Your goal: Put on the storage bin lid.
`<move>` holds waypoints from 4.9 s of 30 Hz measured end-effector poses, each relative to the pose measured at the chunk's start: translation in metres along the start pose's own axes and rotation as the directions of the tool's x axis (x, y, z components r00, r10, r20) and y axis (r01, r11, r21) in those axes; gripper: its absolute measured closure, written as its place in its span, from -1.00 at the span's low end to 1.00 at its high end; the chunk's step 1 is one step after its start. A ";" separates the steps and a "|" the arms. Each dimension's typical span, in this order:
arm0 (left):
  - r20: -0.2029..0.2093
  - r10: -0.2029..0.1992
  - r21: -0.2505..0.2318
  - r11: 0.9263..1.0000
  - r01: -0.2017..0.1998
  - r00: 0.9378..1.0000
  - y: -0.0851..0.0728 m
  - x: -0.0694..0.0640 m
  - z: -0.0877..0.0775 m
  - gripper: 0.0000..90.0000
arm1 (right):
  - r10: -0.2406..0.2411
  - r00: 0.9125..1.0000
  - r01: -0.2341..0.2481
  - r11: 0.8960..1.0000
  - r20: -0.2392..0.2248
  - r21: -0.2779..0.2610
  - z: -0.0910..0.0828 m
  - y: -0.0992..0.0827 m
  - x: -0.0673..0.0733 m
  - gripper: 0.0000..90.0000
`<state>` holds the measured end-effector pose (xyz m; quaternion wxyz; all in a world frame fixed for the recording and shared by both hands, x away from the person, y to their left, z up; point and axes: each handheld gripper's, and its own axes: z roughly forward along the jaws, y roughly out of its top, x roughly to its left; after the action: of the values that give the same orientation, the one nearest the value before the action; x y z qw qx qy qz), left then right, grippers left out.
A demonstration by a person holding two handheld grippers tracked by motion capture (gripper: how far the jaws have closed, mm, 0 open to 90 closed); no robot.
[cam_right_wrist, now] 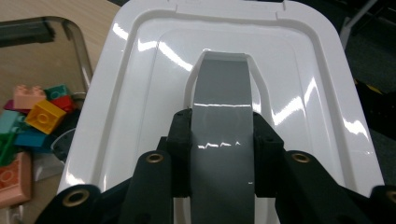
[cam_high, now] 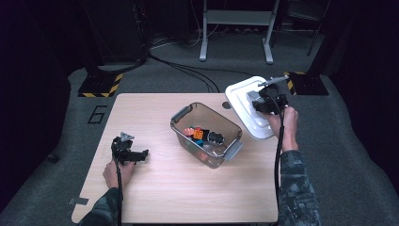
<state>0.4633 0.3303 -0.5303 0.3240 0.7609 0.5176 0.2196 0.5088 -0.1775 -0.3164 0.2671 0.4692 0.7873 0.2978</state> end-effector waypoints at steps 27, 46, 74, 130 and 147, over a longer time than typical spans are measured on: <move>-0.001 0.000 -0.001 1.000 0.000 1.000 0.000 0.000 0.000 -1.00 | -0.175 0.963 0.174 0.984 -0.207 -0.023 0.001 0.032 0.086 0.48; -0.001 0.001 -0.001 1.000 -0.001 1.000 0.000 0.000 0.000 -1.00 | -0.218 0.932 0.229 0.973 -0.290 0.004 0.035 0.020 0.127 0.48; -0.001 0.001 -0.001 1.000 -0.001 1.000 0.000 0.000 0.000 -1.00 | -0.263 0.897 0.293 0.956 -0.357 0.032 0.062 0.012 0.146 0.47; -0.001 -0.002 -0.002 1.000 0.002 1.000 0.000 0.000 0.000 -1.00 | -0.074 0.980 0.085 0.995 -0.183 0.055 -0.012 -0.149 0.049 -0.93; -0.001 0.000 -0.001 1.000 0.000 1.000 0.000 0.000 0.000 -1.00 | 0.032 0.984 -0.011 0.993 -0.176 0.118 0.027 -0.247 0.054 -0.96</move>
<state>0.4634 0.3303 -0.5304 0.3240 0.7606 0.5176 0.2204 0.3623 -0.2176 -0.5200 0.1649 0.4643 0.8188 0.2947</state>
